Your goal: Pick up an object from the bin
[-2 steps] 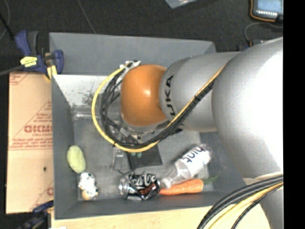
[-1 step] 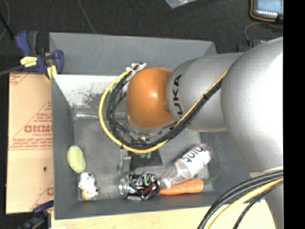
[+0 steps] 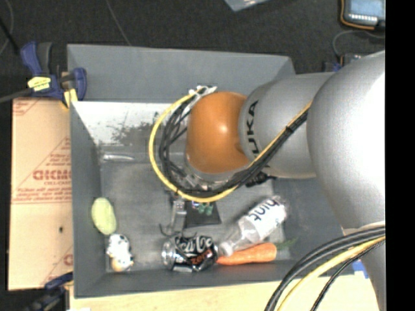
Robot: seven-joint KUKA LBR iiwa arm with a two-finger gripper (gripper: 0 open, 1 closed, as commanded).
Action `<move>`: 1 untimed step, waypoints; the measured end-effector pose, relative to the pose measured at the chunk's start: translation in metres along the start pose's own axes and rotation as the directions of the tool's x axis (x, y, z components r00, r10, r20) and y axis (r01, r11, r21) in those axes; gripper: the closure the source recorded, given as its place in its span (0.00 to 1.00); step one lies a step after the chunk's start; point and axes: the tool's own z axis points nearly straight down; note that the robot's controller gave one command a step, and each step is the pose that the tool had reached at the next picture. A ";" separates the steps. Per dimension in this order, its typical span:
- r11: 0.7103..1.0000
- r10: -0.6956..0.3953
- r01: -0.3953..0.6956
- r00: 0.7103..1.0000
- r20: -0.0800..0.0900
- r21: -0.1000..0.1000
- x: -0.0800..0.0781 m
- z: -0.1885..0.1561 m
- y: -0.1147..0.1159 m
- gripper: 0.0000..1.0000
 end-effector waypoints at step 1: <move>1.000 -0.002 0.002 1.000 0.006 -0.002 0.001 0.003 -0.008 0.00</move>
Offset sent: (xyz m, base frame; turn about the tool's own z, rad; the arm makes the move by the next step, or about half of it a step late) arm 0.0039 0.0227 -0.0434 -0.0721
